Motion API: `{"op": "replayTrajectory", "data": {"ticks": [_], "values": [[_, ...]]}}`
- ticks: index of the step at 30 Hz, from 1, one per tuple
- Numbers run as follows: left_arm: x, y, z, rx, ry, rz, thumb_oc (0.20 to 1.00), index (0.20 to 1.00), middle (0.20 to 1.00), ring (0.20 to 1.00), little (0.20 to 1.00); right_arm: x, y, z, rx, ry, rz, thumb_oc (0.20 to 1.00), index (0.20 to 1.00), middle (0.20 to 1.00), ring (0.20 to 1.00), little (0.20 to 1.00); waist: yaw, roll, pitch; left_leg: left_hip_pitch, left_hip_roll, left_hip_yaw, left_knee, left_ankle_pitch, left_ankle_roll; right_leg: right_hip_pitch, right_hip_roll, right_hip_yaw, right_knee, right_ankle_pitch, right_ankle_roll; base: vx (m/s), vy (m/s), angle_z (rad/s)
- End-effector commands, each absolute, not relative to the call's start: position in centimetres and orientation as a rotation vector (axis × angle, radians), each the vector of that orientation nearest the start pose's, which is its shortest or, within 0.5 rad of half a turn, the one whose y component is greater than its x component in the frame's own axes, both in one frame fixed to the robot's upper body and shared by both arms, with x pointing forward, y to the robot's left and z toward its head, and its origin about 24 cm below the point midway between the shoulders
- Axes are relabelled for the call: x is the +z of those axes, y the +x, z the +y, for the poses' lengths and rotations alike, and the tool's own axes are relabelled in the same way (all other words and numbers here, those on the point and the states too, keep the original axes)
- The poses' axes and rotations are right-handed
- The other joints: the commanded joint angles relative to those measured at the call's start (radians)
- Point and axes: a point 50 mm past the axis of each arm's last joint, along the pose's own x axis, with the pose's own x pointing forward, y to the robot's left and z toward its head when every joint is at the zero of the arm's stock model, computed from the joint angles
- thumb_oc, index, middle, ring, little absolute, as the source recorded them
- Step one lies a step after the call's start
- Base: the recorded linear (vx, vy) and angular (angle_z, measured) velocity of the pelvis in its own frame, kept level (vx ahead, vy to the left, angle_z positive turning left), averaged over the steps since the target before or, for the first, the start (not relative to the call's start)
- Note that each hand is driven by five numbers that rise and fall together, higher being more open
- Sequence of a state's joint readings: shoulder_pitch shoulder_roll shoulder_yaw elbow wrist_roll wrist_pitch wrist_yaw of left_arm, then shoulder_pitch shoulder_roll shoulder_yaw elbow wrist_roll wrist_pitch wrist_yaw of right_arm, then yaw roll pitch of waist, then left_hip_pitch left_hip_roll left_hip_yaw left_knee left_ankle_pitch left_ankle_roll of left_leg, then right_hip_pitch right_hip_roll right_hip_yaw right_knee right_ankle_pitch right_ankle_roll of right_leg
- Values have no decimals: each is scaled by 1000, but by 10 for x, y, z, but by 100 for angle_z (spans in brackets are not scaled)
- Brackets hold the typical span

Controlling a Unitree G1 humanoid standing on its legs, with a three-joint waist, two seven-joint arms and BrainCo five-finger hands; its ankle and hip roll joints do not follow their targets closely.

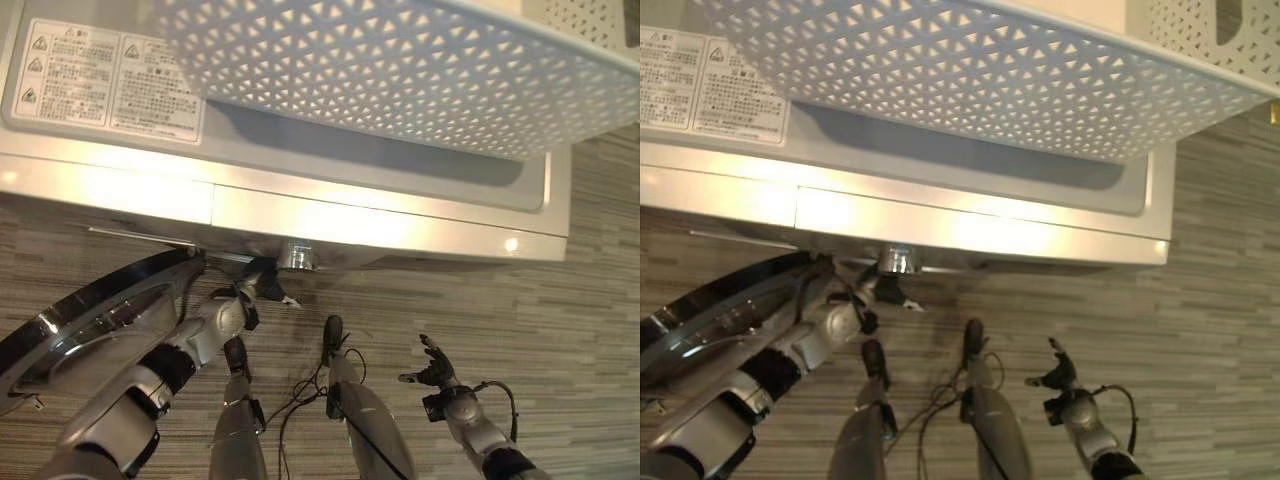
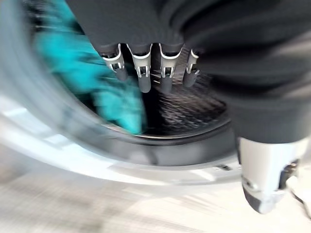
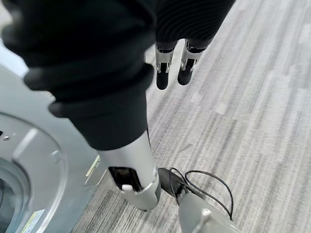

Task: Grab the laundry basket,head to the washer,open it,put in the laundry and shut it.

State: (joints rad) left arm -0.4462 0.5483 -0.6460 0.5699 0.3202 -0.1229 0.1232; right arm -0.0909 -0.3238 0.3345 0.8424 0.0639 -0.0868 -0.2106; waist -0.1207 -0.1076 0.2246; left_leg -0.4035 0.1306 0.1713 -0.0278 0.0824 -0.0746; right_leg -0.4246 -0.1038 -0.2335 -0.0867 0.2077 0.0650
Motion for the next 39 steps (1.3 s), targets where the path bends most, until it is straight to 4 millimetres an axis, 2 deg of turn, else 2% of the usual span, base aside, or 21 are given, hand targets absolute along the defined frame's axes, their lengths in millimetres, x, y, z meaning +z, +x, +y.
{"op": "replayTrajectory", "data": {"ticks": [1,3,9,10,11,14,17,20,21,24,25,26,27,29,30,31,33,34,35,37,39], "values": [[3,299,161,-449,1038,57,1000,1000,1000,1000,1000,-110,185,-235,-73,-478,749,1000,1000,1000,1000,1000,17,38,-2,11,25,-42,17,-35,8,42,32,-15,168,-236,25,35,-55,12],[-19,284,163,-417,963,154,1000,1000,1000,1000,1000,-122,175,-234,-70,-476,839,1000,1000,1000,1000,1000,42,51,11,73,45,-40,29,-29,-2,106,50,-33,203,-284,4,-12,-81,26],[-42,265,160,-389,853,245,1000,1000,1000,1000,1000,-136,160,-232,-27,-519,957,1000,1000,1000,1000,1000,73,64,-11,129,58,-59,10,16,-20,208,78,-64,151,-295,-6,-39,-66,17],[-44,263,160,-385,836,249,1000,1000,1000,1000,1000,-137,160,-231,-10,-536,967,1000,1000,1000,1000,1000,91,57,-9,109,60,-94,36,50,-19,214,78,-72,138,-278,-14,-208,-9,10],[-44,259,155,-403,798,248,1000,1000,1000,1000,1000,-137,159,-237,-11,-557,983,1000,1000,1000,1000,1000,105,48,-14,123,47,-177,100,16,-9,244,63,-67,119,-275,-15,-221,6,2],[-51,254,147,-437,763,282,1000,1000,1000,1000,1000,-140,150,-244,-18,-567,1035,1000,1000,1000,1000,1000,91,47,-62,209,97,-122,174,-22,-1,281,33,-78,92,-265,-10,-59,63,0],[-59,249,143,-457,751,320,1000,1000,1000,1000,1000,-145,132,-254,-41,-560,1116,1000,1000,1000,1000,1000,69,65,-115,325,139,-57,203,-16,-16,317,22,-94,70,-250,1,45,148,12],[-58,247,143,-459,750,320,1000,1000,1000,1000,1000,-150,108,-262,-73,-533,1203,1000,1000,1000,1000,1000,53,94,-157,421,142,-57,206,6,-39,353,15,-111,65,-236,12,48,200,38],[-59,247,143,-459,749,321,1000,1000,1000,1000,1000,-151,108,-263,-73,-534,1204,1000,1000,1000,1000,1000,53,94,-156,424,142,-56,203,7,-39,355,16,-111,64,-236,12,29,207,25],[-58,246,144,-465,744,320,1000,1000,1000,1000,1000,-151,101,-266,-89,-523,1226,1000,1000,1000,1000,1000,45,112,-170,444,131,-48,163,1,-46,365,4,-118,66,-226,25,15,239,30],[-57,243,145,-484,749,318,1000,1000,1000,1000,1000,-154,93,-266,-89,-511,1256,1000,1000,1000,1000,1000,45,135,-186,482,112,7,92,-47,-49,380,-22,-124,73,-215,42,2,487,24],[-55,241,149,-479,759,309,1000,1000,1000,1000,1000,-154,90,-267,-91,-509,1270,1000,1000,1000,1000,1000,55,143,-186,501,72,9,68,-120,-32,385,-54,-125,75,-196,61,1,492,18],[-55,241,149,-479,759,309,1000,1000,1000,1000,1000,-154,90,-267,-91,-509,1270,1000,1000,1000,1000,1000,56,143,-185,502,71,10,69,-122,-30,385,-55,-124,75,-196,62,-78,402,-13],[-49,243,153,-447,755,274,1000,1000,1000,1000,1000,-153,95,-266,-93,-510,1261,1000,1000,1000,1000,1000,77,138,-162,486,-4,-41,80,-222,8,362,-106,-111,87,-153,88,-110,302,-17],[-48,243,153,-447,755,274,1000,1000,1000,1000,1000,-153,95,-266,-93,-510,1261,1000,1000,1000,1000,1000,77,136,-162,485,-5,-41,83,-224,10,362,-108,-110,88,-152,89,-141,276,-12],[-45,243,156,-420,737,256,1000,1000,1000,1000,1000,-154,98,-260,-56,-512,1253,1000,1000,1000,1000,1000,90,130,-155,479,-45,-53,68,-260,33,341,-128,-105,70,-115,110,-146,208,-14],[-41,243,161,-397,738,233,1000,1000,1000,1000,1000,-155,100,-257,-32,-520,1259,1000,1000,1000,1000,1000,111,125,-152,458,-67,-56,76,-268,49,328,-144,-113,45,-87,131,-244,186,-26],[-32,248,172,-344,748,195,1000,1000,1000,1000,1000,-153,112,-253,-25,-506,1237,1000,1000,1000,1000,1000,121,125,-137,424,-66,-63,90,-252,65,296,-153,-60,100,-94,149,-236,72,-35],[-32,248,172,-343,749,194,1000,1000,1000,1000,1000,-153,113,-252,-25,-505,1236,1000,1000,1000,1000,1000,121,122,-139,419,-69,-62,90,-248,65,291,-156,-58,102,-94,148,-261,34,-27],[-25,250,184,-251,720,166,1000,1000,1000,1000,1000,-153,120,-244,-10,-488,1210,1000,1000,1000,1000,1000,162,114,-140,380,-71,-77,108,-234,83,354,-145,-16,212,-184,120,-204,-83,-12],[-24,248,188,-220,699,161,1000,1000,1000,1000,1000,-154,121,-241,-10,-482,1199,1000,1000,1000,1000,1000,179,99,-148,370,-75,-86,113,-226,81,397,-145,-21,206,-197,114,-90,-125,-8]]}}
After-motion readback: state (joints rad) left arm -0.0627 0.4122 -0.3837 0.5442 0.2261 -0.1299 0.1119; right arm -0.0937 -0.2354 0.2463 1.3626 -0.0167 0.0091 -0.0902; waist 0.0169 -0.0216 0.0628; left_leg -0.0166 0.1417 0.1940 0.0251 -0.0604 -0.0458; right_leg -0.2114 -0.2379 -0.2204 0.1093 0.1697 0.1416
